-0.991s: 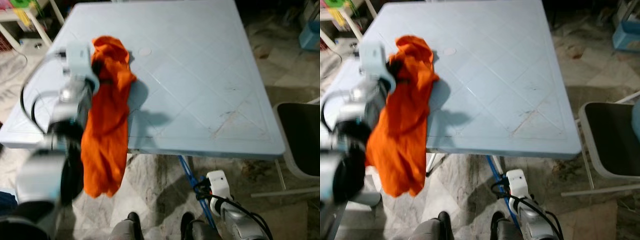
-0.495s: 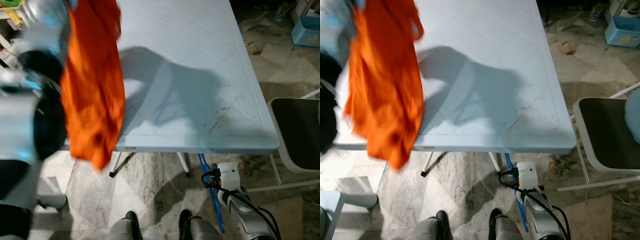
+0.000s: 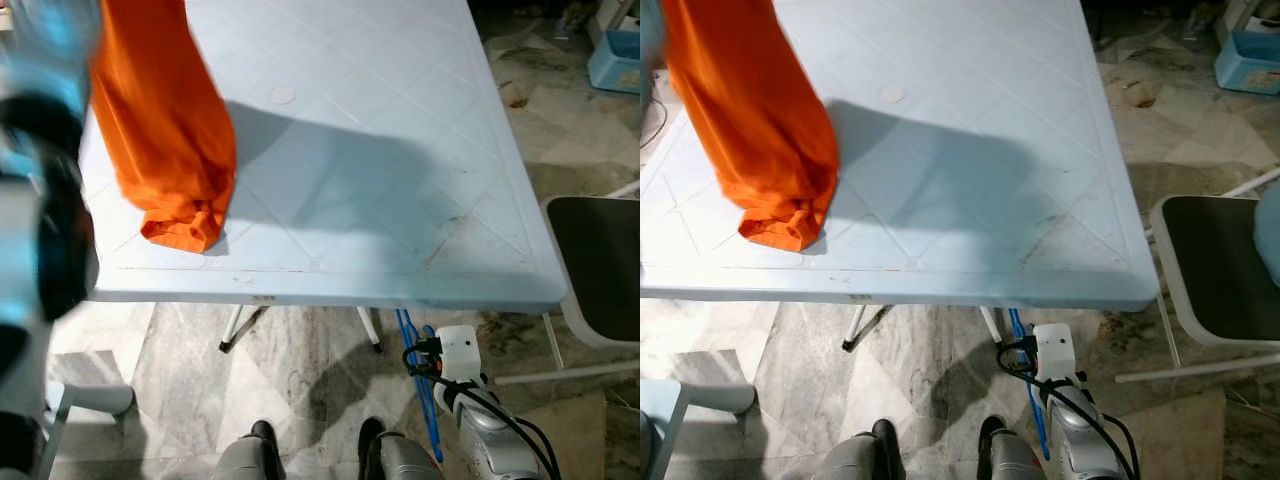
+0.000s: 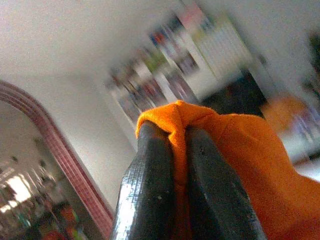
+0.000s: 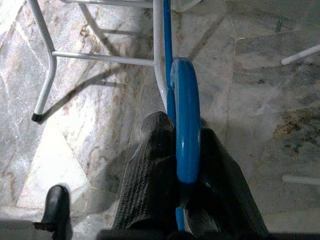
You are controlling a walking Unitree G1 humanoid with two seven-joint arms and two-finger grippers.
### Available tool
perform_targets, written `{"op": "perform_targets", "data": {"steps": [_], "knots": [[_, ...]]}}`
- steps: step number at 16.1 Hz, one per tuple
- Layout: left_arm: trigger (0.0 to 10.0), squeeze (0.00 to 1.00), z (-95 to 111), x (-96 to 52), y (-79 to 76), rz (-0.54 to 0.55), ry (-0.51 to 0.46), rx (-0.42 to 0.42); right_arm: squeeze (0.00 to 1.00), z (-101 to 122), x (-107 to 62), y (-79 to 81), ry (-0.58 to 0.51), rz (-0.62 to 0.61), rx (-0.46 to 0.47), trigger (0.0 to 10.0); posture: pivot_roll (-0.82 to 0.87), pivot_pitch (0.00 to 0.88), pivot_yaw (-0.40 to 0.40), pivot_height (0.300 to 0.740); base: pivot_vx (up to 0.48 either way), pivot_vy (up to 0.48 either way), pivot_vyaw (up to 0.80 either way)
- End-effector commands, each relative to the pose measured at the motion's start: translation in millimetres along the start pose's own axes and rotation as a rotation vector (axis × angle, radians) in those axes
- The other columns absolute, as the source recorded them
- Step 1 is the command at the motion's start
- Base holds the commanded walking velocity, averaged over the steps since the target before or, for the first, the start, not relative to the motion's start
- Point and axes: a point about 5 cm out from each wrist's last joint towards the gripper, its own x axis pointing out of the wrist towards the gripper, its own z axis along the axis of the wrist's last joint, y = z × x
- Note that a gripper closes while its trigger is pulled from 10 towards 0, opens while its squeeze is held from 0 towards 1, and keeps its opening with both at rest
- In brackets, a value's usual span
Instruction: Hang hanger
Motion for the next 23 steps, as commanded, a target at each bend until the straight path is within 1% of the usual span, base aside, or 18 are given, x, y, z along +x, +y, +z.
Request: {"op": "perform_targets", "data": {"steps": [1, 2, 3, 4, 5, 7, 9, 10, 11, 12, 13, 14, 15, 16, 17, 18, 19, 23], "knots": [[0.0, 0.0, -23.6, -12.1, -9.7, -0.072, 0.078, -0.005, 0.0, -4.4, -2.0, 2.5, 0.014, 0.017, 0.002, 10.0, -0.13, 0.229, 0.012, 0.74, 0.0, 0.0, 0.0], [0.0, 0.0, -67.3, -42.1, -28.9, -0.174, 0.226, -0.05, 0.0, -7.1, -2.9, 3.5, 0.028, 0.028, 0.0, 10.0, -0.12, 0.232, 0.006, 0.74, 0.0, 0.0, 0.0], [0.0, 0.0, -88.4, -58.7, -36.1, -0.216, 0.314, -0.068, 0.0, -8.3, -3.6, 3.3, 0.034, 0.032, -0.003, 10.0, -0.12, 0.233, -0.002, 0.74, 0.0, 0.0, 0.0], [0.0, 0.0, -102.5, -71.1, -40.2, -0.244, 0.373, -0.082, 0.0, -8.9, -3.9, 2.9, 0.039, 0.036, -0.006, 10.0, -0.12, 0.234, -0.006, 0.74, 0.0, 0.0, 0.0], [10.0, 1.0, -115.8, -83.3, -41.3, -0.256, 0.425, -0.097, 0.0, -8.9, -3.7, 2.5, 0.045, 0.046, -0.015, 10.0, -0.11, 0.234, -0.018, 0.74, 0.0, 0.0, 0.0], [10.0, 1.0, -118.3, -84.6, -39.2, -0.265, 0.438, -0.097, 0.0, -7.2, -2.2, 2.1, 0.046, 0.055, -0.022, 10.0, -0.11, 0.231, -0.019, 0.74, 0.0, 0.0, 0.0], [10.0, 1.0, -108.2, -73.8, -33.2, -0.255, 0.39, -0.074, 0.0, -3.2, 1.0, 2.4, 0.039, 0.056, -0.021, 10.0, -0.1, 0.225, -0.012, 0.74, 0.0, 0.0, 0.0], [10.0, 1.0, -101.8, -68.8, -33.9, -0.287, 0.361, -0.065, 0.0, -1.6, 2.9, 3.5, 0.037, 0.058, -0.02, 10.0, -0.09, 0.217, -0.002, 0.74, 0.0, 0.0, 0.0], [10.0, 1.0, -94.3, -65.0, -34.9, -0.307, 0.309, -0.099, 0.0, -2.0, 4.6, 6.4, 0.038, 0.06, -0.016, 10.0, -0.07, 0.204, 0.014, 0.74, 0.0, 0.0, 0.0], [10.0, 1.0, -93.2, -65.0, -37.0, -0.321, 0.307, -0.133, 0.0, -2.0, 5.6, 7.2, 0.037, 0.057, -0.013, 10.0, -0.07, 0.199, 0.02, 0.74, 0.0, 0.0, 0.0], [10.0, 1.0, -92.1, -67.8, -42.0, -0.345, 0.29, -0.234, 0.0, -1.2, 6.8, 9.0, 0.029, 0.05, 0.002, 10.0, -0.06, 0.19, 0.028, 0.74, 0.0, 0.0, 0.0], [10.0, 1.0, -93.7, -73.2, -45.9, -0.344, 0.277, -0.344, 0.0, 0.3, 8.4, 11.4, 0.023, 0.048, 0.009, 10.0, -0.06, 0.184, 0.034, 0.74, 0.0, 0.0, 0.0], [10.0, 1.0, -97.4, -77.8, -48.9, -0.327, 0.295, -0.426, 0.0, 1.1, 9.4, 12.4, 0.021, 0.048, 0.01, 10.0, -0.06, 0.173, 0.044, 0.74, 0.0, 0.0, 0.0], [10.0, 1.0, -102.2, -86.8, -53.9, -0.301, 0.294, -0.499, 0.0, 1.7, 10.4, 12.9, 0.019, 0.044, 0.015, 10.0, -0.06, 0.167, 0.049, 0.74, 0.0, 0.0, 0.0], [10.0, 1.0, -105.7, -102.0, -60.8, -0.28, 0.253, -0.541, 0.0, 3.1, 11.9, 11.7, 0.016, 0.036, 0.018, 10.0, -0.05, 0.161, 0.05, 0.74, 0.0, 0.0, 0.0], [10.0, 1.0, -106.5, -111.0, -63.5, -0.257, 0.226, -0.554, 0.0, 3.2, 12.6, 10.7, 0.017, 0.035, 0.019, 10.0, -0.04, 0.159, 0.048, 0.74, 0.0, 0.0, 0.0], [10.0, 1.0, -105.3, -124.8, -67.9, -0.243, 0.191, -0.568, 0.0, 2.6, 13.6, 10.1, 0.02, 0.036, 0.015, 10.0, -0.03, 0.157, 0.043, 0.74, 0.0, 0.0, 0.0], [10.0, 1.0, -86.8, -153.2, -66.8, -0.193, 0.1, -0.582, 0.0, 2.6, 16.6, 14.2, 0.03, 0.062, -0.002, 10.0, 0.0, 0.157, 0.023, 0.74, 0.0, 0.0, 0.0]]}}
